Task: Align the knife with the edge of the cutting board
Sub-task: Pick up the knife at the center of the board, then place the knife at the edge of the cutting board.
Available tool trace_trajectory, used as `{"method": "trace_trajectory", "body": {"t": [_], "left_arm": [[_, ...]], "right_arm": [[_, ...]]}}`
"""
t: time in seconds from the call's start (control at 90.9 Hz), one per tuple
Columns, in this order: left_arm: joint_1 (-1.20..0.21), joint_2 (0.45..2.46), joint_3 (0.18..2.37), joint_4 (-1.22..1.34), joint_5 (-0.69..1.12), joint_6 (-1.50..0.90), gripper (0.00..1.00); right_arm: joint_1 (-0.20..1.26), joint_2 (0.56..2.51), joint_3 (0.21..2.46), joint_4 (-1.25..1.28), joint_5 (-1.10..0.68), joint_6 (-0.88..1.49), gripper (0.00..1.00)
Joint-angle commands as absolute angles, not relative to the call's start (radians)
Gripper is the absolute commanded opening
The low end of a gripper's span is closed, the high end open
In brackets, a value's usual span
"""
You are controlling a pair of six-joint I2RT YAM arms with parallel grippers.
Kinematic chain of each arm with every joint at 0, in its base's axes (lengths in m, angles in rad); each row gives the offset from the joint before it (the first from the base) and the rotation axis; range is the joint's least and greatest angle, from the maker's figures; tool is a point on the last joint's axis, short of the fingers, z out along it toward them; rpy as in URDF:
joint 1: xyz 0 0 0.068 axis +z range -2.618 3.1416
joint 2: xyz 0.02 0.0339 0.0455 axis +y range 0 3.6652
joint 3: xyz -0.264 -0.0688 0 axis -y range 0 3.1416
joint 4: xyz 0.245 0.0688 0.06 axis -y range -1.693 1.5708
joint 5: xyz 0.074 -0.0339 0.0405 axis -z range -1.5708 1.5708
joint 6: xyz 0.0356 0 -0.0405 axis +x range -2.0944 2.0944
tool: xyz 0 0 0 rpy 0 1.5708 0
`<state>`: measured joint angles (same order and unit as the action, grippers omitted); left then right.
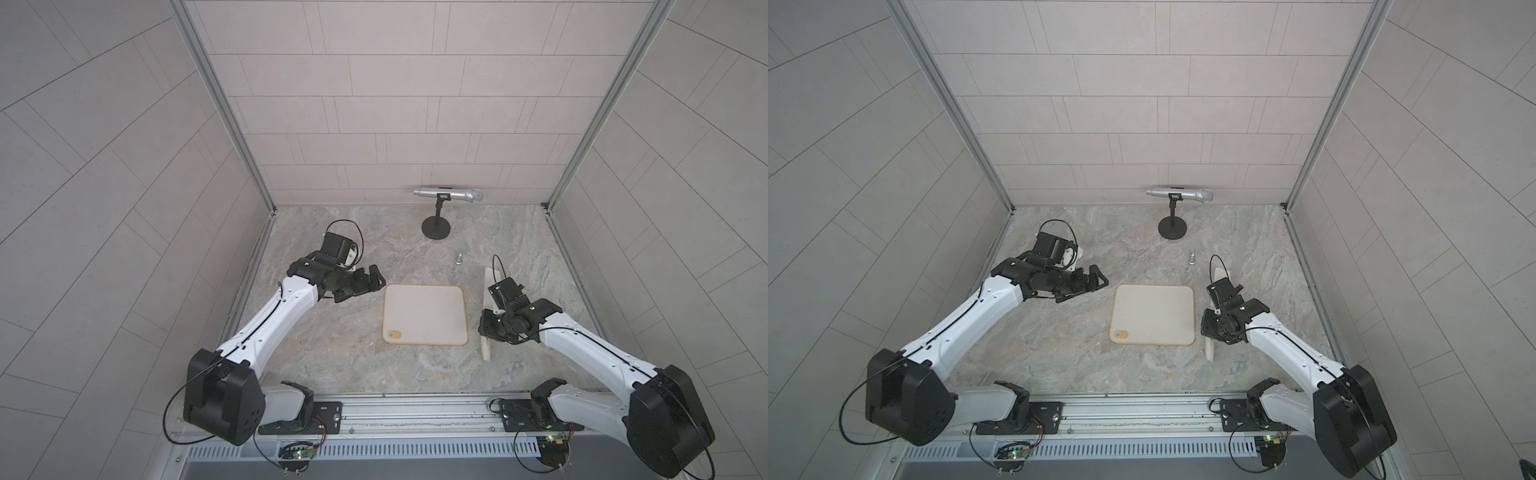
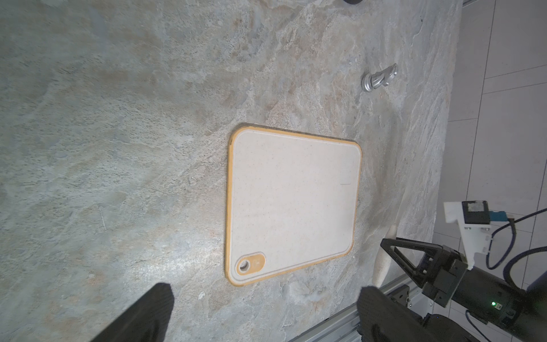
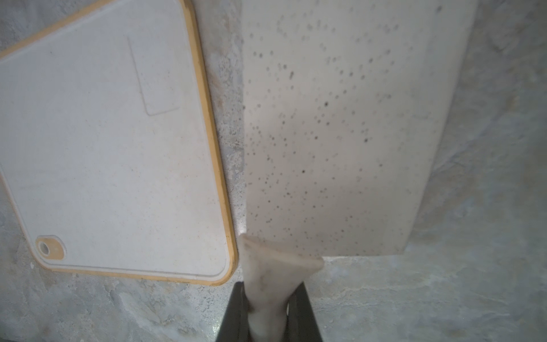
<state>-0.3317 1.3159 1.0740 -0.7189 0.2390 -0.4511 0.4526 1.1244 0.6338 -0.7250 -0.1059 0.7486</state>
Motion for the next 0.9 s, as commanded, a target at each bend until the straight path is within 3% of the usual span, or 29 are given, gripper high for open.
{"method": "trace_trajectory", "body": {"t": [0.0,0.892], "left_arm": [[-0.326,1.301,1.065,-0.716,0.243,-0.429,1.00],[-0.327,1.301,1.063,-0.715,0.247,-0.424,1.00]], "right_arm": [[0.487,1.106,0.632,-0.709,-0.101,0.779,0.00],[0.757,1.404,0.821,-0.704,-0.062,0.881,0.00]]}}
